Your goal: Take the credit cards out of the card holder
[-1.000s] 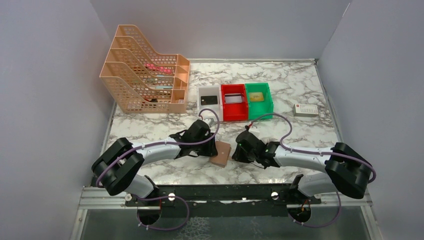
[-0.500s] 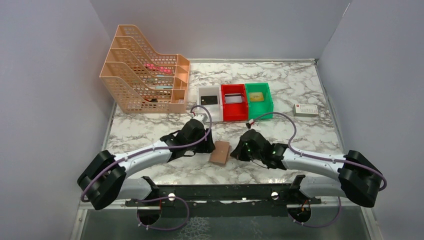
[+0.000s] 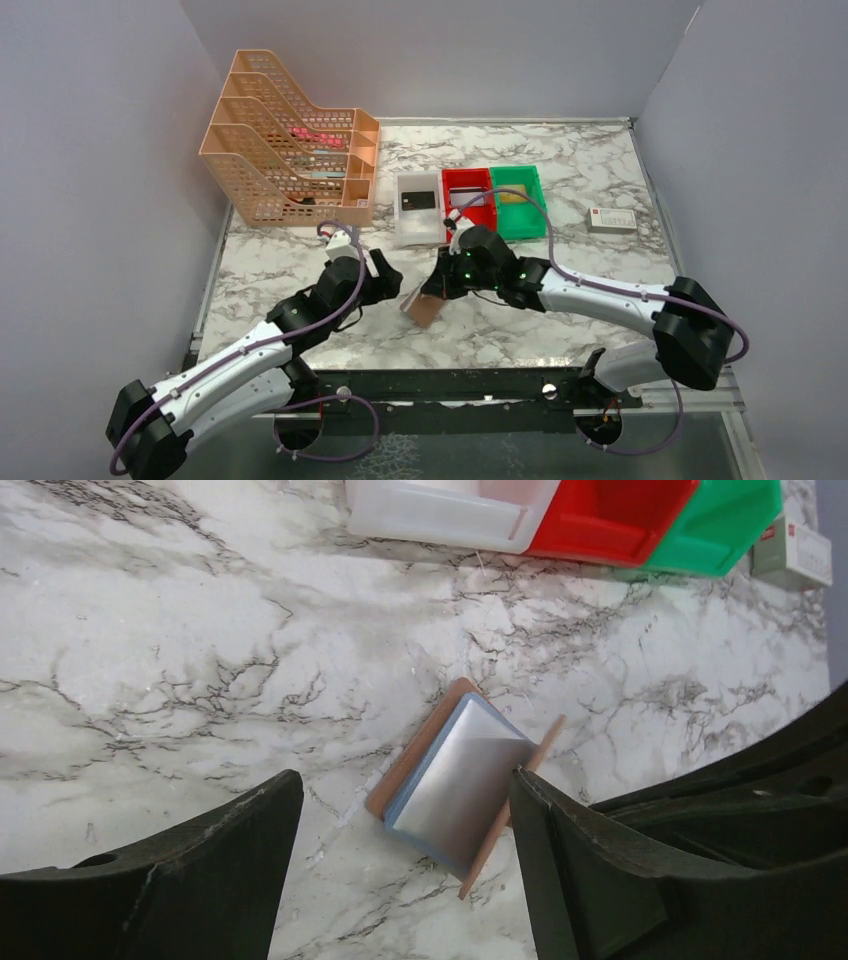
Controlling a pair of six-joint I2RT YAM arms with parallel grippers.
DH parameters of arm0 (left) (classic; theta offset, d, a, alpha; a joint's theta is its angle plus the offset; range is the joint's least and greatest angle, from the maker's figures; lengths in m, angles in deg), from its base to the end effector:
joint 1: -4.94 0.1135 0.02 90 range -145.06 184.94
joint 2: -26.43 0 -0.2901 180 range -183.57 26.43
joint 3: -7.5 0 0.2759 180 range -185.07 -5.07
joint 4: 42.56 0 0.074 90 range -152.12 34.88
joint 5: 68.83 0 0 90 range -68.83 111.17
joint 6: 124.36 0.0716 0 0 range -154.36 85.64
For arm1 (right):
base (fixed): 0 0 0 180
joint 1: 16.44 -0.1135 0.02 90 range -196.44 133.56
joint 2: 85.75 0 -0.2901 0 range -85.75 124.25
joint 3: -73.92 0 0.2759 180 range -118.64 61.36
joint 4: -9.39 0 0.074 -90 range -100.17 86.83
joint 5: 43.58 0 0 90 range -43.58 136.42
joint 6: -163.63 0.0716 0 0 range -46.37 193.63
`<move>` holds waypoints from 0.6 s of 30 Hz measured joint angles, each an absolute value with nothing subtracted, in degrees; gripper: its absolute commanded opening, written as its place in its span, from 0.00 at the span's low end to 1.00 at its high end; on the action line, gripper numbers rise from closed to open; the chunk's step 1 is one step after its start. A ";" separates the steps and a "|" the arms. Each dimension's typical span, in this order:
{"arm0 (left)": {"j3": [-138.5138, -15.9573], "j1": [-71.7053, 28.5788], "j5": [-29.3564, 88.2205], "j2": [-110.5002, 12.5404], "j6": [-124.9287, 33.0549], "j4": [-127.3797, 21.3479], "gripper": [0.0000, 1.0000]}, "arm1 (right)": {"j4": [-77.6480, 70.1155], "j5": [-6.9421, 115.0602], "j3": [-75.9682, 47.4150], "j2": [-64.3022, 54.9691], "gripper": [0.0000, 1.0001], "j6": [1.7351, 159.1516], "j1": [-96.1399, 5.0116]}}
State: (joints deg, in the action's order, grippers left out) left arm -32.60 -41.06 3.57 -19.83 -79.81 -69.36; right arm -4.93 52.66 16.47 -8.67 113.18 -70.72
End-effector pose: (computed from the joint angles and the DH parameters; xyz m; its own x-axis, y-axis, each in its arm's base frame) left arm 0.1636 -0.1382 0.2161 -0.6282 -0.3274 -0.7059 0.0881 0.8714 -0.4825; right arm 0.1895 0.2769 0.2225 -0.7988 -0.0267 -0.6010 -0.4553 0.6798 0.5750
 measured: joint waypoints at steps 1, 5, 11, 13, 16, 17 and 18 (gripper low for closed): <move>-32.09 -41.06 2.87 -18.46 -80.33 -69.84 0.80 | -4.93 53.49 15.14 -6.92 0.03 112.52 -70.72; -30.19 -41.06 1.27 -14.52 -81.93 -71.33 0.80 | -5.26 54.80 13.68 -3.27 0.03 111.15 -70.70; -29.67 -41.06 1.29 -15.72 -82.37 -71.37 0.80 | -6.35 54.25 13.68 -3.84 0.03 109.97 -70.70; -29.67 -41.06 1.71 -17.52 -82.15 -70.85 0.80 | -6.59 53.07 13.81 -4.69 0.03 109.83 -70.70; -29.71 -41.06 3.43 -20.93 -81.23 -69.38 0.79 | -6.96 50.49 15.16 -6.72 0.03 110.21 -70.68; -29.73 -41.06 4.00 -21.76 -80.95 -68.86 0.79 | -7.25 49.51 16.15 -7.62 0.04 110.53 -70.48; -29.82 -41.06 4.77 -22.92 -80.51 -68.22 0.79 | -7.53 48.70 17.33 -8.65 0.04 110.99 -70.33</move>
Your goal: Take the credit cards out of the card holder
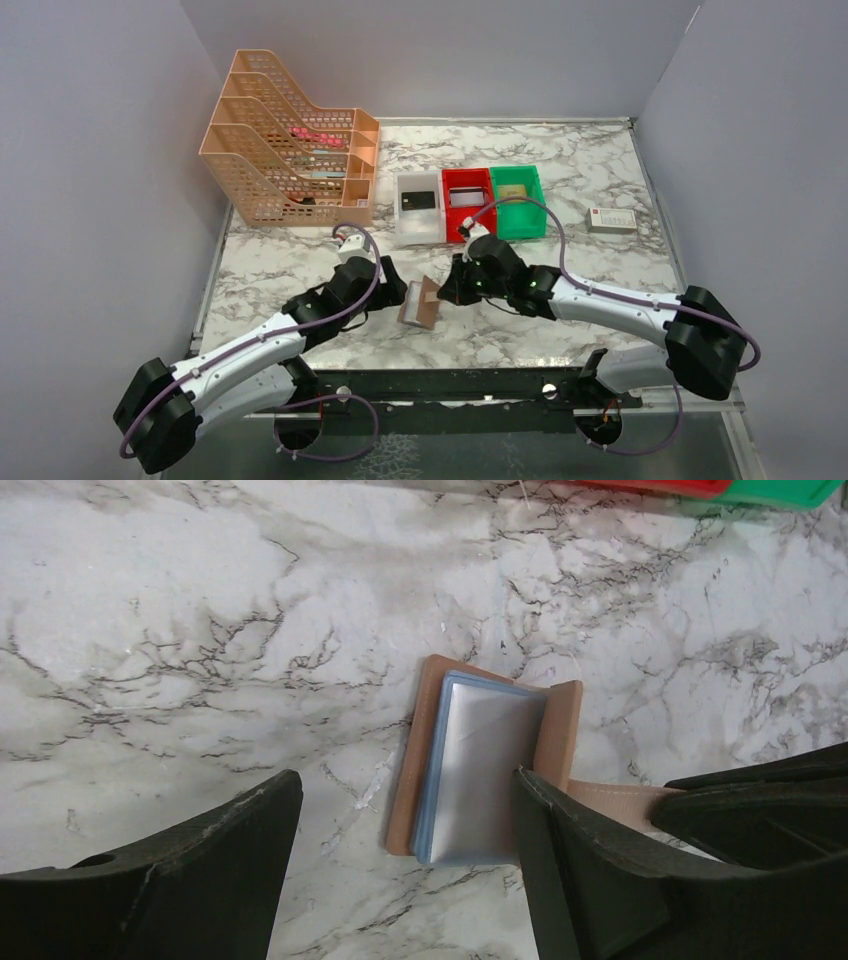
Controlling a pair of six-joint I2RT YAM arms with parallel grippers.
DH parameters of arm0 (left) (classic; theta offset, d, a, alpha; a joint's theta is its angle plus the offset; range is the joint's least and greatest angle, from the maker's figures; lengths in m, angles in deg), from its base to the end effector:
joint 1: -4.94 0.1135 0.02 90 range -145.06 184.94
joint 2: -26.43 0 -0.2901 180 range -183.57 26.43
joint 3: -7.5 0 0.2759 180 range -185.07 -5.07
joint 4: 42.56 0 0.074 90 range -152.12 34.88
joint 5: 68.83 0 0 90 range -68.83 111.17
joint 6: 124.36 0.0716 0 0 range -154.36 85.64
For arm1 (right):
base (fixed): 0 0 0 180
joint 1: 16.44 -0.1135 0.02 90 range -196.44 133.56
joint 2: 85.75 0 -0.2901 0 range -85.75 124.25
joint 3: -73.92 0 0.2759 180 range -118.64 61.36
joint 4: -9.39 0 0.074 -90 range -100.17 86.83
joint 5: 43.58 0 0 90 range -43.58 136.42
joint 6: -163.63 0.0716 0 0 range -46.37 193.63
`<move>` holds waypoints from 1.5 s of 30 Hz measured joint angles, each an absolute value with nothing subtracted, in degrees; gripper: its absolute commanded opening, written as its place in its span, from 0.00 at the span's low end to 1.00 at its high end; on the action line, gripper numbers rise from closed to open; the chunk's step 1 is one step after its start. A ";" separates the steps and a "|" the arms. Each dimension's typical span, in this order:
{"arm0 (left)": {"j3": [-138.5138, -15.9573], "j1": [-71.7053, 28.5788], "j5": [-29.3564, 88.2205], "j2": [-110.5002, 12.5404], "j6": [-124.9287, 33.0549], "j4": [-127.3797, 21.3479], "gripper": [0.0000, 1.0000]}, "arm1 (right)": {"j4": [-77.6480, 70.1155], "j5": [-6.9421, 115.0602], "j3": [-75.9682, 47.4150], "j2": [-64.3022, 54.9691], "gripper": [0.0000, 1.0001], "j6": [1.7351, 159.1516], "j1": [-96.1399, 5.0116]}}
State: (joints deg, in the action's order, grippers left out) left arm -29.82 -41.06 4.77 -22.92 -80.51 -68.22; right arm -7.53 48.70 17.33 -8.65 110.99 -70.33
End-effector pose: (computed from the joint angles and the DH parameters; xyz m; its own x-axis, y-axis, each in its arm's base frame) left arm 0.1630 -0.1397 0.1889 -0.6799 -0.2918 -0.6727 0.0643 0.8902 -0.4511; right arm 0.1917 0.2677 0.2112 -0.7859 -0.0484 -0.6165 -0.4391 0.7457 0.5011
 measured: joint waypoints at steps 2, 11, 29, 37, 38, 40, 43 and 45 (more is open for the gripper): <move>-30.26 -41.06 6.38 -24.99 -79.72 -67.17 0.78 | -7.60 47.54 20.41 -10.61 0.04 111.76 -69.45; -32.84 -41.06 14.67 -33.34 -77.45 -60.66 0.75 | -9.67 45.53 30.29 -13.89 0.04 113.75 -65.06; -34.63 -41.06 23.94 -41.23 -75.46 -57.38 0.71 | -10.61 41.03 31.51 -13.63 0.04 118.03 -64.95; -34.63 -41.06 26.17 -44.29 -75.46 -57.36 0.66 | -10.81 40.59 31.82 -13.56 0.05 119.28 -64.95; -34.63 -41.06 26.32 -44.38 -75.46 -57.32 0.65 | -10.81 40.59 31.86 -13.48 0.05 119.30 -64.95; -34.63 -41.06 26.69 -44.42 -75.48 -57.10 0.65 | -10.79 40.59 31.86 -13.15 0.05 119.30 -64.95; -34.63 -41.06 27.78 -44.49 -75.68 -55.92 0.59 | -10.79 40.62 31.86 -12.76 0.05 119.32 -64.95; -34.63 -41.06 28.88 -44.95 -75.96 -54.37 0.56 | -10.79 40.62 31.86 -12.52 0.05 119.52 -64.95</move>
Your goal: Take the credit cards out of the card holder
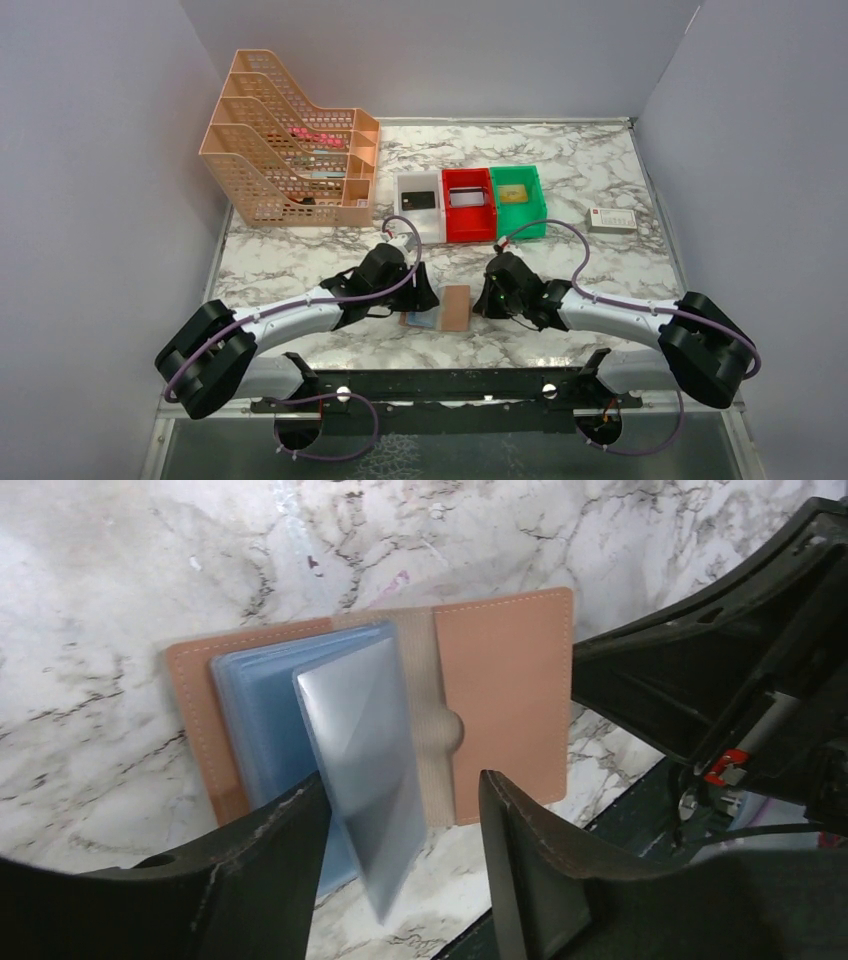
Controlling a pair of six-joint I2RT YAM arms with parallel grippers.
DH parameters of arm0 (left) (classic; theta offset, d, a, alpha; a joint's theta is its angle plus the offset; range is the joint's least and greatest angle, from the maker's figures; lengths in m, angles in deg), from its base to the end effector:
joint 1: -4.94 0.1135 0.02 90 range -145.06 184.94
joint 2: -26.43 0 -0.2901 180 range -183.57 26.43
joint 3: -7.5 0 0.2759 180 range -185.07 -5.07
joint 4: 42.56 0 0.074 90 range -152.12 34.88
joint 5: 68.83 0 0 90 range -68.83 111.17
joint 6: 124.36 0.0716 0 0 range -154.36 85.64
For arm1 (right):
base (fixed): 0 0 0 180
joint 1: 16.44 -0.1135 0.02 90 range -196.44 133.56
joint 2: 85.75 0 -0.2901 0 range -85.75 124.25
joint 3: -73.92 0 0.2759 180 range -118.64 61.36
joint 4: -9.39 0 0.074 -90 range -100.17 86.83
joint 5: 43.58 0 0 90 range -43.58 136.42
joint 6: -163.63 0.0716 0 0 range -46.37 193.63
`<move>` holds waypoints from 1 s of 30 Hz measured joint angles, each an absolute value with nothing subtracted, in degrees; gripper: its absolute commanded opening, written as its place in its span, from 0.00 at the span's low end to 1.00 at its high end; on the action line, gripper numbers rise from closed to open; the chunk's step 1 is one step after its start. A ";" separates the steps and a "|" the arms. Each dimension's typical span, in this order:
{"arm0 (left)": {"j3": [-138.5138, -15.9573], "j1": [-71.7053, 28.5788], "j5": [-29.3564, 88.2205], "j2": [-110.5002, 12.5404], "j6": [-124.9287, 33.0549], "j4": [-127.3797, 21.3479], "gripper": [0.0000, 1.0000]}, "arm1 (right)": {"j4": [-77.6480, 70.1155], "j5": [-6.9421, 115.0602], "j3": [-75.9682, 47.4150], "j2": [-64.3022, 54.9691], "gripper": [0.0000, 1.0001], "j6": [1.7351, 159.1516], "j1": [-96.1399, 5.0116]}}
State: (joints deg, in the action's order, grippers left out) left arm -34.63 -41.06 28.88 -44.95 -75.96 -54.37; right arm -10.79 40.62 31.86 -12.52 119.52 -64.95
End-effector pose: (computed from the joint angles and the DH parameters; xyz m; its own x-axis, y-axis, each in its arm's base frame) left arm 0.1858 -0.2062 0.1584 -0.8611 -0.0554 -0.5053 0.2827 0.7741 -0.5665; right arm 0.1797 0.1923 0.1350 -0.8652 0.1000 -0.4914 -0.1181 0.9117 0.3935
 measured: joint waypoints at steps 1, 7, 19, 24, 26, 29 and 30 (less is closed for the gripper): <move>-34.63 -41.06 29.57 -45.30 -76.14 -53.64 0.55 | -10.79 40.62 31.88 -12.47 0.05 119.69 -64.95; -34.63 -41.06 35.15 -47.75 -77.38 -47.61 0.55 | -10.77 40.62 32.06 -12.47 0.09 120.17 -64.80; -35.28 -42.26 42.16 -53.43 -77.97 -40.07 0.50 | -13.43 40.62 33.04 -18.00 0.29 122.75 -64.80; -36.18 -43.66 42.36 -56.42 -77.78 -39.77 0.48 | -16.25 39.57 33.02 -23.53 0.34 123.80 -64.73; -36.73 -44.43 42.38 -57.38 -77.75 -39.68 0.47 | -17.41 38.91 32.80 -25.43 0.34 123.93 -64.73; -37.32 -45.39 42.34 -58.39 -77.69 -39.52 0.44 | -18.48 38.25 32.06 -27.20 0.33 124.00 -64.71; -37.32 -45.59 42.34 -58.54 -77.67 -39.44 0.42 | -18.68 38.23 31.71 -27.49 0.31 123.98 -64.71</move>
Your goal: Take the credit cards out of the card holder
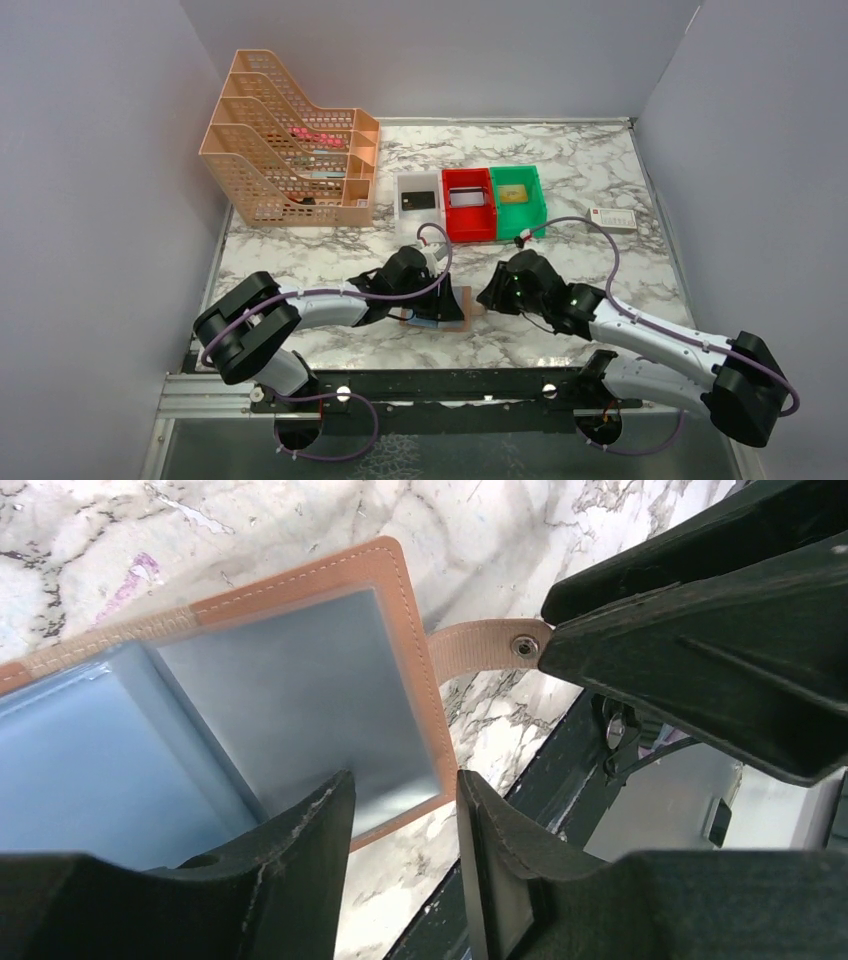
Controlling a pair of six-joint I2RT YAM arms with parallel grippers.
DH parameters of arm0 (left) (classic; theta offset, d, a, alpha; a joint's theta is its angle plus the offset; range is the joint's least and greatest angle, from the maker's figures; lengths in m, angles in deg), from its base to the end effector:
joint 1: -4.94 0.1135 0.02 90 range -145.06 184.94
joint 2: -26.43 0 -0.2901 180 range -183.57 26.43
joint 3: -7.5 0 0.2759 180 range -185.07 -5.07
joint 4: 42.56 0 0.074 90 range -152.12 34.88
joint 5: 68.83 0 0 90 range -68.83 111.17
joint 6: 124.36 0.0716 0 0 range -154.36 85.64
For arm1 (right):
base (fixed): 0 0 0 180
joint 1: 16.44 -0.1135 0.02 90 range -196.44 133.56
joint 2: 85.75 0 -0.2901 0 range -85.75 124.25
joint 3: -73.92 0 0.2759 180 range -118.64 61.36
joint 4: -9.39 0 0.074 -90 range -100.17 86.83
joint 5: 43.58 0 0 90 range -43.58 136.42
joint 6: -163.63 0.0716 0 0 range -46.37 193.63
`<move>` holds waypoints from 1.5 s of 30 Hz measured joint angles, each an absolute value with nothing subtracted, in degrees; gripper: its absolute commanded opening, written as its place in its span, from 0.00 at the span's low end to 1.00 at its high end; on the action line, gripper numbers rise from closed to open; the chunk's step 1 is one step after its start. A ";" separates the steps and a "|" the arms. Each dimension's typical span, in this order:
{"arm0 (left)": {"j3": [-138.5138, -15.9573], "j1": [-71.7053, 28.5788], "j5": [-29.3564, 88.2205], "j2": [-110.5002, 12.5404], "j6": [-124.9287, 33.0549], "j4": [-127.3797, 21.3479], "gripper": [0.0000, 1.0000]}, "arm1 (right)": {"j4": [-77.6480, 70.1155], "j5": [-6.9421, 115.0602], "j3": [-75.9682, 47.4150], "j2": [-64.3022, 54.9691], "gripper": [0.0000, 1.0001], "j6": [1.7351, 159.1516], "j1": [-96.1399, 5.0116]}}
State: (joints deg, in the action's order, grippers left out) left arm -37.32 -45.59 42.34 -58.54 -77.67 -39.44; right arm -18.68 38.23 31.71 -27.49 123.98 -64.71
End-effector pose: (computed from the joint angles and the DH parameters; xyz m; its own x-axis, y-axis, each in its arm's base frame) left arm 0.1821 -0.2618 0.1398 -0.8981 0.0843 -0.4317 0.3946 0.5883 -0.7059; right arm 0.1651 0.1697 0.1831 -0.8120 0.2345 -0.5344 -0.0711 0.8691 0.4895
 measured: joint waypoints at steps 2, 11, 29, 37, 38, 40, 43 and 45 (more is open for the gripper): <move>-37.32 -45.89 42.25 -58.65 -77.67 -39.46 0.38 | -18.63 38.32 30.88 -27.58 0.28 123.65 -64.71; -36.97 -46.20 41.12 -58.65 -77.54 -40.27 0.29 | -13.80 44.07 25.85 -19.58 0.19 120.59 -64.69; -36.97 -46.57 35.00 -52.44 -76.20 -47.81 0.60 | -8.27 49.12 25.70 -3.12 0.20 118.60 -64.69; -39.09 -46.57 24.64 -47.29 -74.54 -58.72 0.63 | -7.27 49.14 26.22 -3.36 0.21 118.49 -64.69; -39.41 -46.57 23.98 -47.29 -74.37 -59.65 0.63 | -7.27 49.14 26.22 -3.36 0.21 118.42 -64.69; -39.90 -46.57 22.76 -47.37 -74.28 -61.08 0.63 | -7.25 49.14 26.22 -3.36 0.21 118.18 -64.69; -40.09 -46.57 21.51 -47.57 -74.19 -62.58 0.63 | -7.20 49.14 26.22 -3.36 0.21 117.94 -64.69; -40.25 -46.57 21.09 -47.57 -74.13 -63.50 0.63 | -7.16 49.14 26.22 -3.36 0.21 117.88 -64.69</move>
